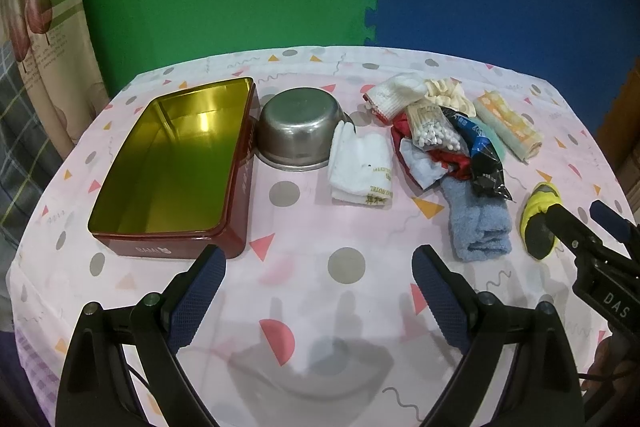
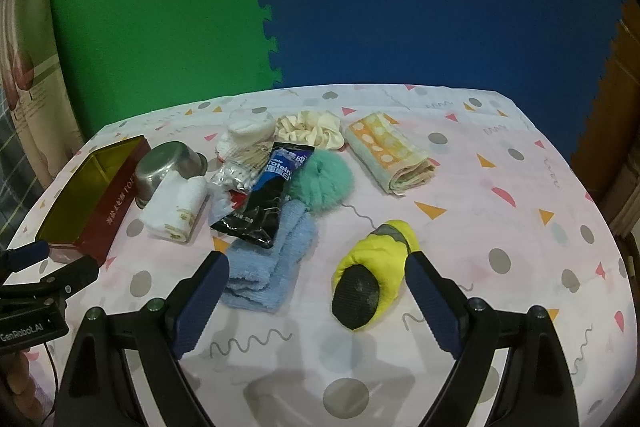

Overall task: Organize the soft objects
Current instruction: 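Move the right tool toward the yellow-and-black padded object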

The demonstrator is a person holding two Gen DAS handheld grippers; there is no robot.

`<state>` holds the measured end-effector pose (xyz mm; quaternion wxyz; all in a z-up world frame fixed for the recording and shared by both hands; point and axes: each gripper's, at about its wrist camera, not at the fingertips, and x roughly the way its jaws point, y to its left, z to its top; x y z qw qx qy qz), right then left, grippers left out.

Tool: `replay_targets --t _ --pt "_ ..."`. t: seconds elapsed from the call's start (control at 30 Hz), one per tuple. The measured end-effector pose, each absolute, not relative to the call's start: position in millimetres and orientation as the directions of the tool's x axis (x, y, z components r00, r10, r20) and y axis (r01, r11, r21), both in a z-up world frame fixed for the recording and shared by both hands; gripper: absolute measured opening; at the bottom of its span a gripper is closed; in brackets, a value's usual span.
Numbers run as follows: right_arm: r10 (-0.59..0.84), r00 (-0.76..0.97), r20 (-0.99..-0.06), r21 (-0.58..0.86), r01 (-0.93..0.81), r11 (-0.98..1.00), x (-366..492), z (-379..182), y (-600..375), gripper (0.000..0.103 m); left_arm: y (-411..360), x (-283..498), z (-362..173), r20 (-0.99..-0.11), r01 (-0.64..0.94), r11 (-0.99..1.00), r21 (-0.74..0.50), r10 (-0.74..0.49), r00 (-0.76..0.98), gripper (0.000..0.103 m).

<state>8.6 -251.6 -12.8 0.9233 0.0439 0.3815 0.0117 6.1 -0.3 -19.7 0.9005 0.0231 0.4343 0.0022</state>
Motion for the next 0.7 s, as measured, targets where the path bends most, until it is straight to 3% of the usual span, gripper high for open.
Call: replay_targets --t 0.7 --pt "0.003 0.684 -0.729 0.054 0.052 0.997 11.8 -25.2 -264.0 0.092 3.7 9.2 -22.5 -0.792 0.012 0.999 0.043 0.026 0.61 0.093"
